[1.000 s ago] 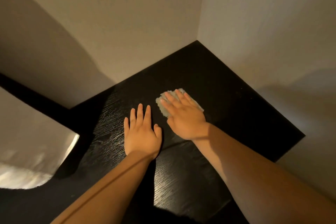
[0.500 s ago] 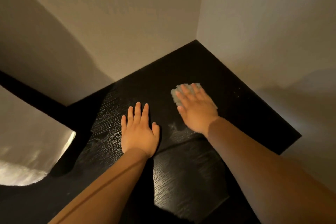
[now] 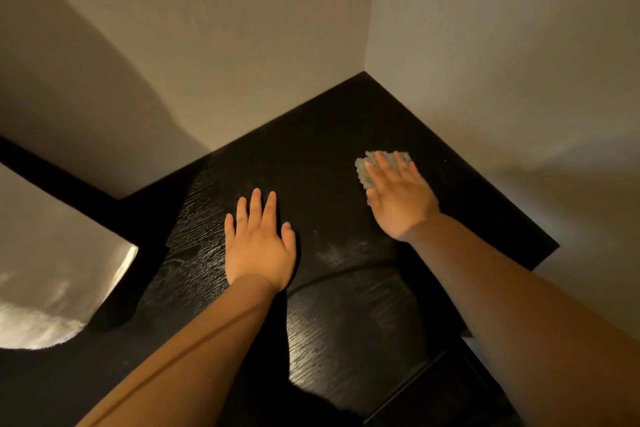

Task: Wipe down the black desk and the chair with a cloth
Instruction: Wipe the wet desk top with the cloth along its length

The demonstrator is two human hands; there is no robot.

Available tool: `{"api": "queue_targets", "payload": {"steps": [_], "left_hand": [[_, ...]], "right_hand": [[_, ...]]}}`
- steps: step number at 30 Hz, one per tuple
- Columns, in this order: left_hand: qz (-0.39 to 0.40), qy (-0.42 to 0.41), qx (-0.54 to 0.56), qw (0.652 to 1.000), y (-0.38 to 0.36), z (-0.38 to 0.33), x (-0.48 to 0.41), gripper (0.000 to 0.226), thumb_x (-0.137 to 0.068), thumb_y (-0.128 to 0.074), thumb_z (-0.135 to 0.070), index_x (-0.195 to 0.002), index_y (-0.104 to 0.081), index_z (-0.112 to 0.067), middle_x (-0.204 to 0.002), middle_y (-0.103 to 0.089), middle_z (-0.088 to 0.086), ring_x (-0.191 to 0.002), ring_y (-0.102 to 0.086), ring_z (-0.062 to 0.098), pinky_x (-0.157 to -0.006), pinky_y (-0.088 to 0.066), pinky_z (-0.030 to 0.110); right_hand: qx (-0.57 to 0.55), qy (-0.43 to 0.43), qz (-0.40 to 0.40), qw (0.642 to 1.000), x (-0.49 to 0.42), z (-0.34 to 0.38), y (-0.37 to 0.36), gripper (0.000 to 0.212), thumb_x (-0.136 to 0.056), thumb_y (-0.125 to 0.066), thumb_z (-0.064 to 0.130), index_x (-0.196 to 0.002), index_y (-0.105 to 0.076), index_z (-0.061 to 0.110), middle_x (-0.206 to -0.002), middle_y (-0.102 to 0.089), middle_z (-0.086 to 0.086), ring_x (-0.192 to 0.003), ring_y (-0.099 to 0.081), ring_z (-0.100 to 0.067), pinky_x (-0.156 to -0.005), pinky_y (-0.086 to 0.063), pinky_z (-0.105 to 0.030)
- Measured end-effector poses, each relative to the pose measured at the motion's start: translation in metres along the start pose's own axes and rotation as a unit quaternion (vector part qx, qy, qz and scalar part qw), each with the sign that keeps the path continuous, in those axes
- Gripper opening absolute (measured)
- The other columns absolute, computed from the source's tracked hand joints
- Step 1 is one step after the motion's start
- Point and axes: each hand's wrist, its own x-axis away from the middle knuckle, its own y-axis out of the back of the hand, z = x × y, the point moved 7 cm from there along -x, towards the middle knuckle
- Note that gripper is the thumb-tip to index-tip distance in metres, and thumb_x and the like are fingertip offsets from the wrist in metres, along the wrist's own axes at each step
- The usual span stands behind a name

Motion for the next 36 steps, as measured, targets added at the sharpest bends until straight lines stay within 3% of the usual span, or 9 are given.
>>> {"api": "queue_targets", "payload": {"steps": [3,6,9,13,16,24,28,32,36], "left_hand": [[-0.002,-0.003,0.000,1.000,0.000,-0.001,0.000,0.070,-0.103,-0.013,-0.053,-0.169,-0.013,-0.029,-0.178,-0.005,0.000,-0.164,0.001,0.026,-0.132,-0.001,0.048],[-0.003,-0.001,0.005,1.000,0.000,0.000,-0.001,0.070,-0.103,-0.014,-0.052,-0.169,-0.015,-0.029,-0.178,-0.005,0.000,-0.164,0.001,0.025,-0.132,0.000,0.048],[0.000,-0.001,0.011,1.000,0.001,-0.001,0.001,0.067,-0.106,-0.019,-0.048,-0.170,-0.013,-0.028,-0.178,-0.003,0.000,-0.164,0.003,0.025,-0.133,0.000,0.048],[-0.001,-0.002,0.006,1.000,0.001,0.000,0.001,0.066,-0.107,-0.021,-0.047,-0.169,-0.013,-0.028,-0.178,-0.005,0.001,-0.164,0.001,0.026,-0.132,-0.001,0.049],[-0.003,-0.003,0.007,1.000,0.000,0.000,0.000,0.068,-0.106,-0.021,-0.050,-0.169,-0.013,-0.028,-0.178,-0.005,0.001,-0.164,0.001,0.026,-0.132,-0.001,0.049],[-0.038,-0.001,0.037,0.999,0.005,0.000,0.004,0.059,-0.107,-0.029,-0.038,-0.165,-0.031,-0.026,-0.176,-0.020,0.003,-0.163,-0.011,0.027,-0.133,-0.008,0.049],[-0.051,-0.003,0.045,0.998,0.009,-0.001,0.010,0.058,-0.105,-0.036,-0.034,-0.162,-0.040,-0.024,-0.173,-0.028,0.004,-0.161,-0.019,0.027,-0.132,-0.012,0.048],[-0.019,-0.002,0.031,0.999,0.002,-0.008,0.022,0.062,-0.107,-0.035,-0.039,-0.166,-0.029,-0.024,-0.176,-0.018,0.006,-0.163,-0.010,0.031,-0.132,-0.008,0.050],[-0.003,-0.014,0.020,1.000,-0.009,-0.019,0.056,0.065,-0.108,-0.033,-0.042,-0.169,-0.021,-0.023,-0.177,-0.009,0.006,-0.164,-0.003,0.031,-0.132,-0.004,0.050]], "right_hand": [[-0.003,0.064,0.001,0.998,0.018,0.046,-0.009,0.068,-0.101,-0.002,0.044,-0.167,0.001,0.027,-0.175,0.007,-0.003,-0.160,0.009,-0.033,-0.129,0.002,-0.051],[-0.028,0.174,0.024,0.984,0.059,0.098,-0.022,0.071,-0.098,-0.004,0.045,-0.167,-0.009,0.028,-0.175,0.002,0.002,-0.161,0.007,-0.028,-0.130,0.004,-0.046],[-0.032,0.220,0.049,0.974,0.062,0.099,-0.021,0.066,-0.103,-0.009,0.045,-0.167,-0.002,0.031,-0.173,0.011,0.009,-0.159,0.019,-0.018,-0.130,0.006,-0.042],[0.007,0.124,0.007,0.992,0.016,0.061,-0.009,0.066,-0.109,-0.027,0.043,-0.167,0.000,0.028,-0.175,0.006,0.002,-0.160,0.010,-0.024,-0.130,0.003,-0.043],[-0.001,0.052,-0.032,0.998,0.012,0.066,-0.008,0.063,-0.109,-0.021,0.046,-0.167,-0.005,0.027,-0.175,0.003,0.000,-0.161,0.006,-0.028,-0.130,0.003,-0.045],[-0.026,0.213,0.056,0.975,0.093,0.105,-0.034,0.063,-0.109,-0.016,0.051,-0.166,0.004,0.034,-0.170,0.019,0.012,-0.156,0.024,-0.016,-0.126,0.016,-0.037],[-0.012,0.120,0.020,0.992,0.064,0.043,-0.024,0.063,-0.109,-0.016,0.053,-0.166,0.002,0.032,-0.174,0.011,0.007,-0.159,0.015,-0.021,-0.130,0.005,-0.042],[-0.009,0.007,0.001,1.000,0.053,0.010,-0.015,0.062,-0.110,-0.013,0.050,-0.167,0.000,0.028,-0.175,0.007,0.001,-0.160,0.009,-0.028,-0.130,0.005,-0.045],[-0.024,0.068,-0.007,0.997,0.093,0.054,-0.024,0.063,-0.108,-0.014,0.049,-0.167,0.002,0.029,-0.175,0.010,0.001,-0.159,0.014,-0.029,-0.129,0.007,-0.047]]}}
